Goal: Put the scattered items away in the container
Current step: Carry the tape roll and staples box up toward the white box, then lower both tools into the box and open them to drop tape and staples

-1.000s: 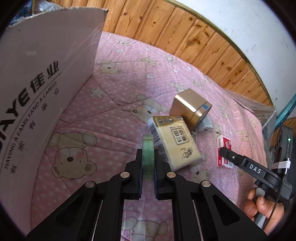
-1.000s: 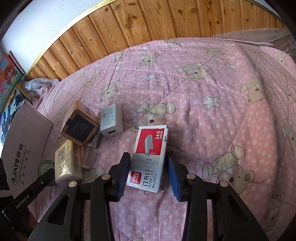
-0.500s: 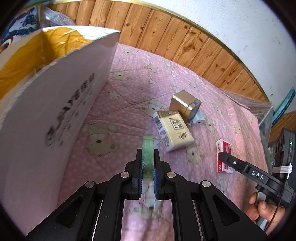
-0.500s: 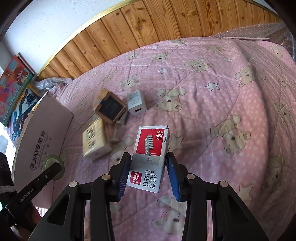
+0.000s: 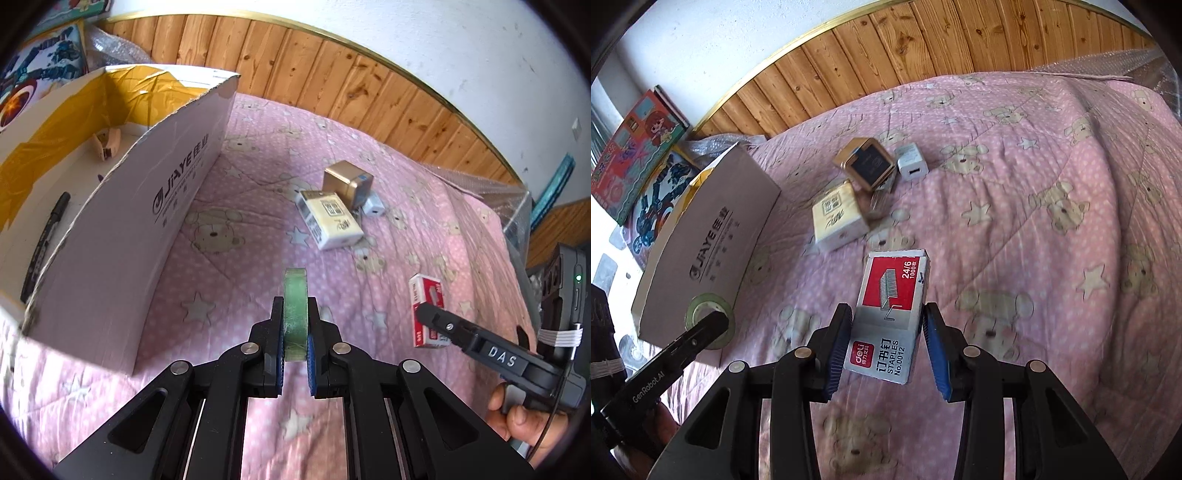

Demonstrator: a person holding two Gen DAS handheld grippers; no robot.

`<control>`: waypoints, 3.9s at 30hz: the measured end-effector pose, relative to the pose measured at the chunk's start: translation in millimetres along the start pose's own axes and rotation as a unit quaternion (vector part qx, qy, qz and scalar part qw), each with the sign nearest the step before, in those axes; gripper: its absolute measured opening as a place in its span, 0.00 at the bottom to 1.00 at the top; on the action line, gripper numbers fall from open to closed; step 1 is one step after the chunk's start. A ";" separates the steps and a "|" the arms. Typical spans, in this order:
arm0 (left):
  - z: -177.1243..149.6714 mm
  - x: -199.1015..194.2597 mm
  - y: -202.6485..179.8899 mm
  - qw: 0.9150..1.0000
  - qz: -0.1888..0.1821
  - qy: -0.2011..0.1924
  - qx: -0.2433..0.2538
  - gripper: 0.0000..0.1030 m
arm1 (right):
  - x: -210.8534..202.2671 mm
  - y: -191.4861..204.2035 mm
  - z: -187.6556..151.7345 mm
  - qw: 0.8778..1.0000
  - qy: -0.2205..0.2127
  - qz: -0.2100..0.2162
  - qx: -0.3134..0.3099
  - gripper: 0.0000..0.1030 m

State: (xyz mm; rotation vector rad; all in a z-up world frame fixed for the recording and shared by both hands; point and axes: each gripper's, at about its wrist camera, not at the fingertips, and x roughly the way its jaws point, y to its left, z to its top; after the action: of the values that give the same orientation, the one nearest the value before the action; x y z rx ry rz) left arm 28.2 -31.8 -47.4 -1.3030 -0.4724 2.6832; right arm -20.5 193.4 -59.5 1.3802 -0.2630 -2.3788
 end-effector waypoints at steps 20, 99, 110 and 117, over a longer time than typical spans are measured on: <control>-28.2 -62.0 8.8 0.999 -0.029 -0.021 0.002 0.09 | -44.9 55.4 -55.4 0.997 0.001 0.062 -0.045 0.40; 149.7 -4.3 227.3 0.948 0.051 0.053 -0.309 0.09 | 100.5 310.2 130.0 0.964 0.124 0.102 -0.212 0.40; 163.5 27.1 226.4 0.956 0.116 0.101 -0.249 0.09 | 157.9 328.4 154.3 0.964 0.169 0.067 -0.194 0.41; 170.4 37.3 220.6 0.961 0.148 0.114 -0.203 0.09 | 182.1 343.5 151.4 0.956 0.190 0.041 -0.220 0.41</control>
State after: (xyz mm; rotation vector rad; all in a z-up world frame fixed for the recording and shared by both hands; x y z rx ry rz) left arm -122.5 -269.3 -49.0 -1.9060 -0.8987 2.7034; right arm -155.1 -198.5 -10.6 1.5216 0.2933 -1.8937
